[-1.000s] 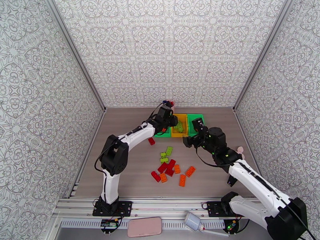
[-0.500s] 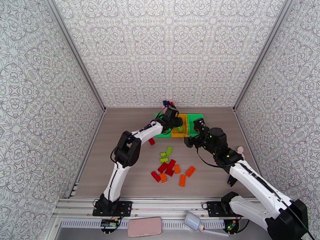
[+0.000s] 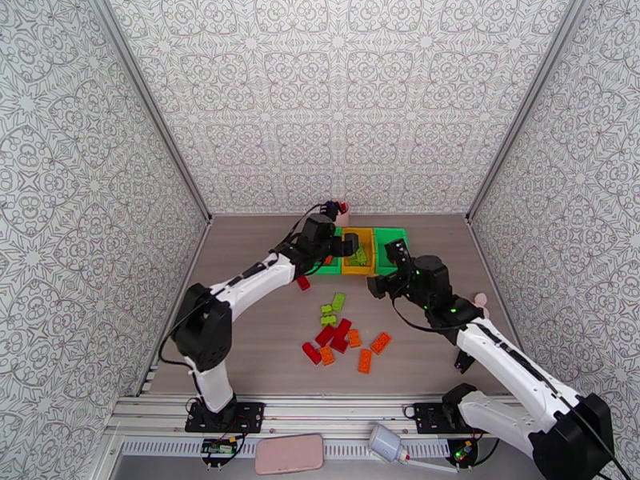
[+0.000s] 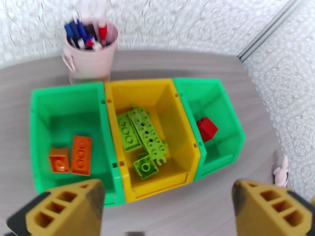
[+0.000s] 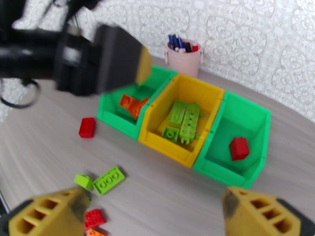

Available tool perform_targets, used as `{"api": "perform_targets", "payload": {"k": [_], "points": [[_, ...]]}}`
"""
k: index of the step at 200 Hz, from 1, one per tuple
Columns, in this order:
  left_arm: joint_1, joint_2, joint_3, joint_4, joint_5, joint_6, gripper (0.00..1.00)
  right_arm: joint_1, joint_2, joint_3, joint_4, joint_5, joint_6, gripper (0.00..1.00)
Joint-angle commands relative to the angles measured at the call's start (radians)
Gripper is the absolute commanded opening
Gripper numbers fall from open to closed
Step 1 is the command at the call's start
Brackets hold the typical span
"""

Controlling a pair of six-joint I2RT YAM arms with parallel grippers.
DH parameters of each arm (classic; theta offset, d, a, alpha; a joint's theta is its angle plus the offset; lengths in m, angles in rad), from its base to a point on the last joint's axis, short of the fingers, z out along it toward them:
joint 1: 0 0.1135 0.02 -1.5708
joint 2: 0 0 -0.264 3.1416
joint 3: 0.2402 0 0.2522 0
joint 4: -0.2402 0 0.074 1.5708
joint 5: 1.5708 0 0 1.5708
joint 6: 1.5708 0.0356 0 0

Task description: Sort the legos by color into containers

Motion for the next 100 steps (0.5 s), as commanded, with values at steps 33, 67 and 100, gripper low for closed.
{"api": "perform_targets", "payload": {"k": [33, 67, 100], "points": [[-0.008, -0.316, -0.327, 0.050, 0.041, 0.269, 0.98, -0.002, 0.079, 0.108, -0.319, 0.024, 0.043, 0.94], [-0.014, -0.476, -0.448, 0.001, 0.167, 0.406, 1.00, 0.001, 0.114, 0.124, -0.538, 0.040, 0.252, 0.94], [-0.025, -0.583, -0.555, 0.023, 0.330, 0.528, 1.00, 0.027, 0.070, -0.018, -0.502, -0.001, 0.548, 0.90]]}}
